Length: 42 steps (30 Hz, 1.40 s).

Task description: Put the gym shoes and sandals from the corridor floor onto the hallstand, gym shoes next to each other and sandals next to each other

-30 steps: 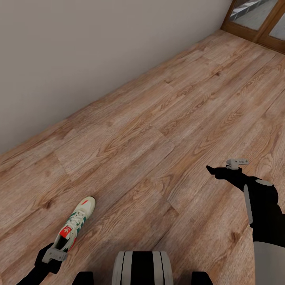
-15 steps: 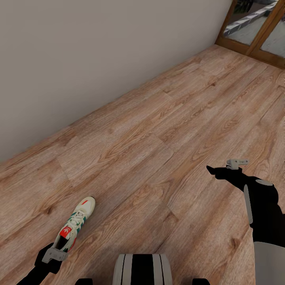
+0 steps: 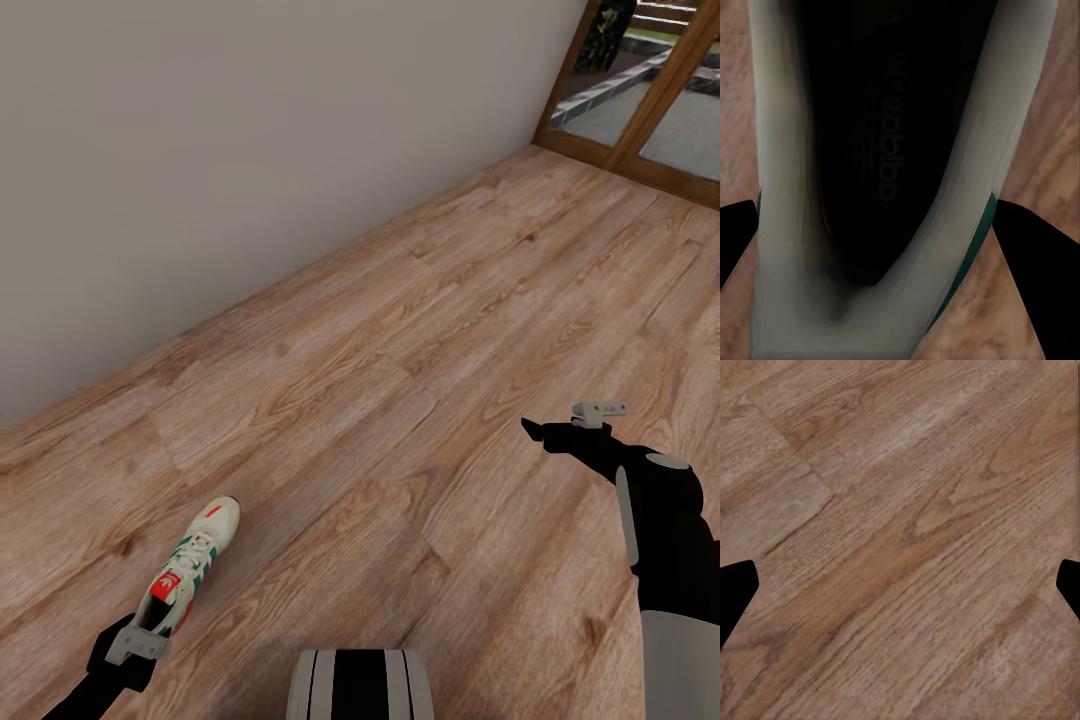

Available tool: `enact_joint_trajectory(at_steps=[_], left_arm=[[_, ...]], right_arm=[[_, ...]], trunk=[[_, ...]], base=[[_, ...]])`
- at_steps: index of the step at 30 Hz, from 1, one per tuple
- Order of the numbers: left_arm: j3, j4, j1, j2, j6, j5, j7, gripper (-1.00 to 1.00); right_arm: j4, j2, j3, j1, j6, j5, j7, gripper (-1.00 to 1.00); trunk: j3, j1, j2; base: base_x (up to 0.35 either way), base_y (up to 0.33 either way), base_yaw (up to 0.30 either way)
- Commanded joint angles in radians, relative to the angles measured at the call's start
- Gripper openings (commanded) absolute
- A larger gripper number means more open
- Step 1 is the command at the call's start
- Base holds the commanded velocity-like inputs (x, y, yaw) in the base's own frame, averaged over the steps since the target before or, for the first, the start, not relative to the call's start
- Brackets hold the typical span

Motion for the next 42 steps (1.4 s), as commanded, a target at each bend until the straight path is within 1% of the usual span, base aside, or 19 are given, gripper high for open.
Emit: enact_joint_trajectory(at_steps=[1,10,13,14,21,23,24,26,27,28,31,36,39,40,41,42], left_arm=[[0.007,0.0,-0.001,-0.001,-0.005,-0.01,-0.007,-1.0],[0.011,0.0,-0.001,0.0,-0.003,-0.008,-0.007,-1.0],[0.03,0.0,-0.001,-0.001,-0.004,-0.008,-0.008,-1.0],[0.052,0.0,-0.001,-0.001,-0.004,-0.008,-0.008,-1.0],[0.055,0.007,-0.001,-0.003,-0.001,-0.006,-0.007,-1.0],[0.058,0.009,-0.001,-0.003,0.0,0.004,-0.005,-1.0],[0.063,0.011,-0.001,-0.003,0.001,0.02,-0.003,-1.0],[0.07,0.014,-0.001,-0.003,0.003,0.064,0.007,-1.0],[0.071,0.015,-0.001,-0.003,0.003,0.075,0.01,-1.0],[0.072,0.016,-0.001,-0.003,0.004,0.096,0.015,-1.0],[0.072,0.017,-0.001,-0.004,0.005,0.128,0.021,-1.0],[0.073,0.009,-0.001,-0.008,0.006,0.146,0.042,-1.0],[0.07,0.013,-0.001,-0.022,0.009,0.151,0.099,-1.0],[0.068,0.016,0.0,-0.033,0.008,0.15,0.131,-1.0],[0.066,0.016,0.0,-0.036,0.008,0.149,0.141,-1.0],[0.065,0.017,0.0,-0.045,0.007,0.148,0.157,-1.0]], right_arm=[[-0.001,0.0,-0.001,-0.001,0.003,0.011,0.009,1.0],[-0.001,-0.001,-0.002,-0.001,0.003,0.011,0.009,1.0],[-0.002,-0.001,-0.002,-0.001,0.003,0.011,0.009,1.0],[-0.003,-0.001,-0.002,-0.001,0.003,0.011,0.009,1.0],[-0.003,-0.001,-0.002,-0.001,0.002,0.011,0.009,1.0],[-0.003,-0.002,-0.002,0.0,0.001,0.011,0.009,1.0],[-0.003,-0.003,-0.002,0.001,0.0,0.011,0.01,1.0],[-0.01,-0.003,-0.002,0.004,-0.001,0.011,0.011,1.0],[-0.014,-0.003,-0.002,0.005,-0.001,0.011,0.011,1.0],[-0.022,-0.002,-0.002,0.008,-0.001,0.01,0.011,1.0],[-0.032,0.0,-0.001,0.024,-0.002,0.009,0.012,1.0],[-0.036,0.012,0.0,0.052,-0.007,0.009,0.012,1.0],[-0.037,0.02,-0.001,0.064,-0.058,0.01,0.009,1.0],[-0.037,0.022,-0.001,0.074,-0.091,0.011,0.009,1.0],[-0.037,0.022,-0.001,0.081,-0.1,0.012,0.008,1.0],[-0.036,0.022,-0.001,0.101,-0.114,0.012,0.008,1.0]], trunk=[[0.003,-0.001,0.0],[0.038,-0.005,0.002],[0.05,-0.006,0.003],[0.055,-0.006,0.003],[0.093,-0.01,0.005],[0.104,-0.01,0.005],[0.109,-0.011,0.005],[0.12,-0.012,0.006],[0.126,-0.012,0.006],[0.131,-0.013,0.006],[0.147,-0.014,0.007],[0.175,-0.016,0.008],[0.191,-0.018,0.009],[0.196,-0.018,0.009],[0.202,-0.019,0.009],[0.207,-0.019,0.01]], base=[[0.0,0.0,0.0],[0.0,0.0,0.0],[0.0,0.0,0.0],[0.0,0.0,-0.054],[0.0,0.0,-0.063],[0.0,0.0,-0.063],[0.0,0.0,-0.042],[0.0,0.0,-0.022],[0.0,0.0,-0.014],[0.0,0.0,-0.009],[0.0,0.0,-0.005],[0.0,0.0,-0.002],[0.0,0.0,0.0],[0.0,0.0,0.0],[0.0,0.0,0.0],[0.0,0.0,0.0]])
